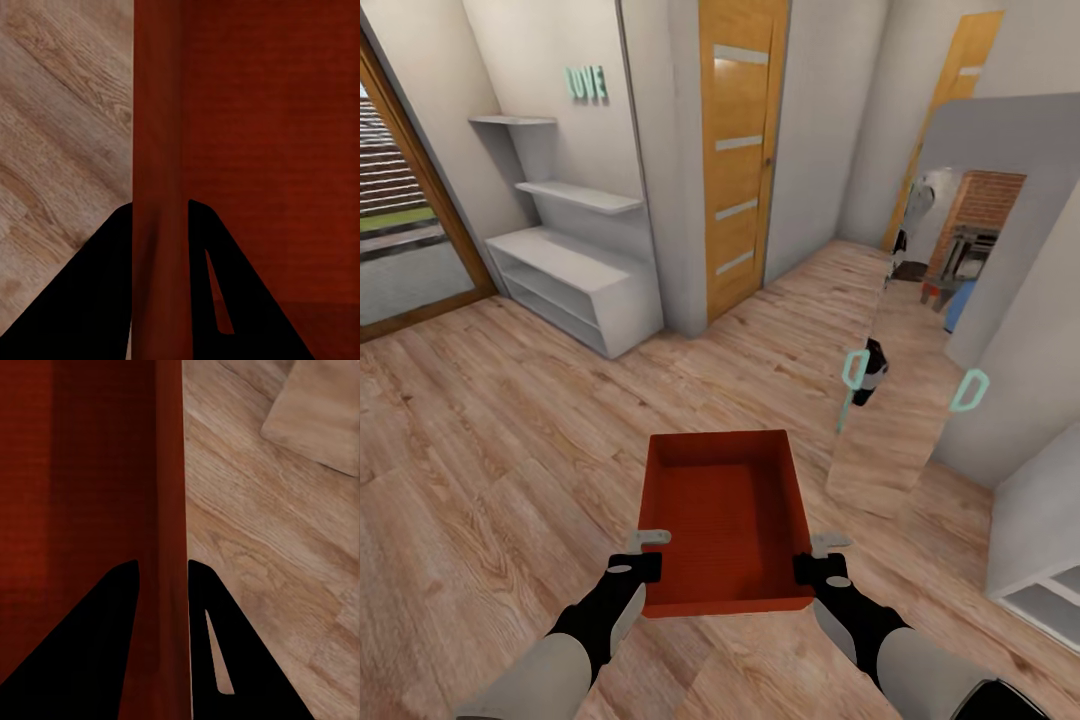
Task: Move the two storage containers from the living room to the garage. In the garage, place one container on the floor and stack the other container on top of it (either order is fine).
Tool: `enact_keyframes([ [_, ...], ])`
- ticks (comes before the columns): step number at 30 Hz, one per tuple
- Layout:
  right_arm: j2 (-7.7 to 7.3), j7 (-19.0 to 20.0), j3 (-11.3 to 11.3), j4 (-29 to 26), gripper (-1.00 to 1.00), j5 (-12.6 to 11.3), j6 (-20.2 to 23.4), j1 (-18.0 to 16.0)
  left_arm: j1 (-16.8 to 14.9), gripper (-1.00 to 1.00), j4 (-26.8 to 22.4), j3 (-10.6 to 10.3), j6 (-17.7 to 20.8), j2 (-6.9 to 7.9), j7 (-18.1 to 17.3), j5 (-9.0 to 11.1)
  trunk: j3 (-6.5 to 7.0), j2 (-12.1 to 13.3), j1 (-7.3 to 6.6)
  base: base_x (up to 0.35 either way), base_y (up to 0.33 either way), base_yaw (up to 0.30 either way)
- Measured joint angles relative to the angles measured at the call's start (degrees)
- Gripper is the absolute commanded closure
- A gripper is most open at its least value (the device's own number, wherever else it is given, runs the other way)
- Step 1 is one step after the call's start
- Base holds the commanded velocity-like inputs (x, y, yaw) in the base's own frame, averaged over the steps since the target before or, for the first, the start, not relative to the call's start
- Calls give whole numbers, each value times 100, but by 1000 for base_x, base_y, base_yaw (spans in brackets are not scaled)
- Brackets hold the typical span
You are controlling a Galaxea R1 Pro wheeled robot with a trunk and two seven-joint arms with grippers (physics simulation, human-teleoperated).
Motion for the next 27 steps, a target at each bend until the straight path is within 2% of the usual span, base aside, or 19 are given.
enact_keyframes([
  [27, 0, 0, -1, 0, 100, 2, 5, 0, 0, 100, 5, 2, 0, 0, -1, 0, 27, 0, 0, 321, 0, 0],
])
